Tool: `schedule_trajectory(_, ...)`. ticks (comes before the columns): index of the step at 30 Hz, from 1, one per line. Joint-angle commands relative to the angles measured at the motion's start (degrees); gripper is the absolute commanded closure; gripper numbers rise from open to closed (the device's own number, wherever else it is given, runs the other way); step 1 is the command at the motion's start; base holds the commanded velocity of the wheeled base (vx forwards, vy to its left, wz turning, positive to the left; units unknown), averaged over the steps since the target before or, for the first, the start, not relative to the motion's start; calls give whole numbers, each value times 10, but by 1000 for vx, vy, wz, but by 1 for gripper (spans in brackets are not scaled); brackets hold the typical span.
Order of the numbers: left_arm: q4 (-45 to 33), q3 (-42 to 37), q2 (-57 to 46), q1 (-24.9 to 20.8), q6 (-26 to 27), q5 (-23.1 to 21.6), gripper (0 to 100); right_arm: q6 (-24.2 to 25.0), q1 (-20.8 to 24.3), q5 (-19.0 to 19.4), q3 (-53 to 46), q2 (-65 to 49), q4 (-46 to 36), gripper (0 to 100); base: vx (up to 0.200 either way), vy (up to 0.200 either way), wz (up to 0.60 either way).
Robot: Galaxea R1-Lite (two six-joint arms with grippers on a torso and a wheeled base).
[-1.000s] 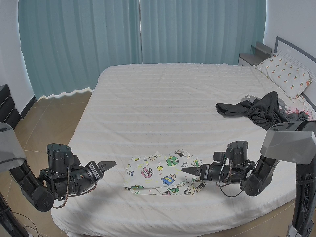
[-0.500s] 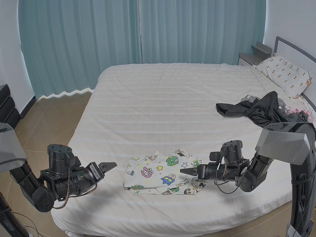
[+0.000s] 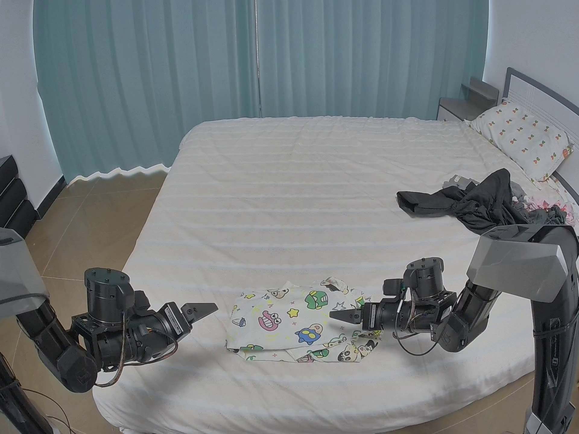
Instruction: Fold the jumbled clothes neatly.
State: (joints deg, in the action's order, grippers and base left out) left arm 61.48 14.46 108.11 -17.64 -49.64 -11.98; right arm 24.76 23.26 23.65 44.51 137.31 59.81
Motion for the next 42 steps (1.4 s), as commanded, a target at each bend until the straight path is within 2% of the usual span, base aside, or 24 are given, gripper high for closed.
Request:
schedule_trajectory(1,0,0,1,0,0,-1,0,-1,-1,0,2,1,0,0,0,0,0)
schedule_trajectory(5,0,0,0,0,0,-1,0,-1,1,1,1,0,-2,0,0,0,0)
schedule_trajectory(9,0,0,1,1,0,0,0,-23,6,3,-17,-6,-14,0,0,0,0)
schedule_trajectory(18,0,0,3,0,0,0,0,-60,12,31,-14,-10,-45,0,0,0,0)
schedule_trajectory(21,0,0,3,0,0,0,0,-62,17,32,4,-9,-87,0,0,0,0)
schedule_trajectory(22,0,0,3,0,0,-1,0,-67,18,32,22,-12,-138,0,0,0,0)
schedule_trajectory(24,0,0,3,0,0,-1,0,-81,17,33,30,-15,-163,0,0,0,0)
schedule_trajectory(25,0,0,3,0,0,-1,0,-85,17,34,30,-15,-163,100,0,0,0)
schedule_trajectory(34,0,0,4,1,0,0,0,-86,9,33,15,-25,-160,100,0,0,0)
schedule_trajectory(42,0,-1,3,3,0,2,0,-85,9,38,-53,-72,-159,100,0,0,0)
